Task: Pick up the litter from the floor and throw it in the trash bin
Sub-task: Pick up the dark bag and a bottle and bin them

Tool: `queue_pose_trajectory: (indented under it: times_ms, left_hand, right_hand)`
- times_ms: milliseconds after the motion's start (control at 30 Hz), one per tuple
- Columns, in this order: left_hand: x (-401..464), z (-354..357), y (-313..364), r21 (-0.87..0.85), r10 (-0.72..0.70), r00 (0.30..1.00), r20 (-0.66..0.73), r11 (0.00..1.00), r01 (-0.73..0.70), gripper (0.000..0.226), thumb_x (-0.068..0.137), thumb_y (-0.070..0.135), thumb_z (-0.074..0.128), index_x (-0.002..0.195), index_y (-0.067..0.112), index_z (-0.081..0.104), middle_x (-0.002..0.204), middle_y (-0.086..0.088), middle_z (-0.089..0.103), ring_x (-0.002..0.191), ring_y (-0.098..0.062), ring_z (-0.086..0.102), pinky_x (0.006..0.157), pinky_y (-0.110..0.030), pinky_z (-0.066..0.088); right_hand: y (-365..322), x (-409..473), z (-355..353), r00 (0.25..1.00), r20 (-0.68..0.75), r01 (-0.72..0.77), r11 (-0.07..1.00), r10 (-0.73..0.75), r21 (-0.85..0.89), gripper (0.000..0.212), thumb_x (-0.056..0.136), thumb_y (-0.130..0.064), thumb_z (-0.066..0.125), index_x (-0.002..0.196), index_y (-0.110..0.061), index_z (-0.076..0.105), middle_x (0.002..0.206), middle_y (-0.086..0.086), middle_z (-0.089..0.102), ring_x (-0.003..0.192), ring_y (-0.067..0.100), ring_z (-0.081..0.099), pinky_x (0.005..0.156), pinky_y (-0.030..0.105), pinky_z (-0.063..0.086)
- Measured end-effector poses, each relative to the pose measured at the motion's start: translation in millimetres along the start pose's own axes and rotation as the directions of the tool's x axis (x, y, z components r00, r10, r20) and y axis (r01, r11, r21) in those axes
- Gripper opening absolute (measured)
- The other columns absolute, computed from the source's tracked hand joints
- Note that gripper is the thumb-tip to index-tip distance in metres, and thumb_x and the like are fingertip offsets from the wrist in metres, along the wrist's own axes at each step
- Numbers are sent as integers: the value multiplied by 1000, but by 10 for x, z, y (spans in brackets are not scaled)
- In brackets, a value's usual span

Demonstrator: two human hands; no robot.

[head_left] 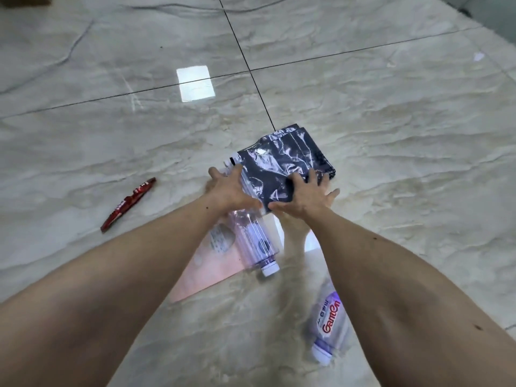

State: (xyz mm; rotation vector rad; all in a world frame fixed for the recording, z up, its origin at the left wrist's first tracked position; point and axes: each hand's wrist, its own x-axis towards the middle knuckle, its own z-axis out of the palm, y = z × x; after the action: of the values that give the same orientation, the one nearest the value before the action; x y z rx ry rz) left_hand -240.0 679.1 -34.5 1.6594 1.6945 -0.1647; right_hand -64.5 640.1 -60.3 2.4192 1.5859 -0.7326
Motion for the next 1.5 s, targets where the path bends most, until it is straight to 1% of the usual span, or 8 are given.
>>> queue_pose_trajectory:
  times_ms: [133, 200, 500, 633, 733, 867, 1000, 1500]
  left_hand:
    - [17, -34, -50, 17, -8, 1000, 8, 1000, 8, 110, 67, 44, 83, 149, 39, 11, 146, -18, 6, 124, -46, 43, 98, -37, 46]
    - [24, -44, -64, 33, -5, 1000, 10, 999, 5, 109, 67, 46, 82, 149, 38, 12, 146, -18, 5, 122, -45, 46, 94, -37, 48]
    - [47, -95, -32, 54, -4, 999, 34, 999, 2, 107, 66, 41, 84, 148, 39, 14, 148, -17, 3, 122, -46, 46, 93, -41, 53]
    - [28, -137, -18, 79, 1, 999, 41, 997, -5, 108, 66, 35, 85, 147, 41, 14, 146, -15, 5, 124, -46, 42, 97, -48, 50]
    - [-94, -258, 7, 55, 11, 1000, 29, 998, -12, 106, 66, 35, 85, 146, 43, 16, 143, -14, 8, 122, -45, 41, 94, -49, 51]
    - [-488, -577, 87, 13, 11, 1000, 0, 1000, -11, 105, 65, 35, 85, 146, 43, 18, 142, -12, 8, 126, -43, 38, 103, -44, 42]
    - [-1050, -1137, 179, -32, -13, 1000, 26, 999, 14, 108, 63, 32, 85, 146, 43, 17, 144, -12, 4, 129, -39, 38, 106, -40, 41]
    - [-3320, -3656, -630, -82, -267, 959, 92, 958, 275, 128, 54, 27, 83, 145, 51, -4, 148, -4, 2, 126, -34, 44, 95, -39, 49]
  right_hand:
    - [170, -64, -58, 990, -142, -35, 994, 20, -106, 91, 65, -90, 43, 133, -30, 47, 144, 8, 44, 134, 40, 36, 107, 66, 19]
    - [255, -57, -102, 978, -202, -69, 992, 47, -102, 82, 72, -77, 56, 132, -21, 45, 136, 7, 51, 126, 35, 46, 102, 55, 32]
    - [323, -13, -194, 941, -100, -323, 946, 324, 32, 123, 49, -65, 85, 140, -7, 26, 138, 16, 40, 129, 32, 39, 102, 46, 38]
    - [382, 8, -336, 925, -62, -363, 920, 375, 147, 75, 62, -41, 88, 121, -12, 52, 122, 10, 62, 116, 29, 57, 95, 39, 44]
    - [411, -98, -550, 938, -55, -327, 926, 342, 187, 42, 78, -25, 75, 115, -10, 62, 120, 13, 61, 112, 33, 58, 88, 37, 49]
    - [268, -475, -990, 973, 3, -224, 949, 229, 222, 33, 91, -21, 58, 119, -8, 49, 116, 17, 61, 106, 37, 60, 77, 37, 45]
    - [-39, -980, -1619, 991, -24, -129, 985, 133, 116, 19, 90, -18, 53, 108, -18, 59, 105, 13, 66, 92, 34, 61, 69, 33, 42]
    - [-2191, -2760, -3383, 976, 101, 187, 981, -192, 57, 10, 86, -21, 53, 89, -24, 62, 78, 2, 57, 76, 31, 55, 60, 30, 41]
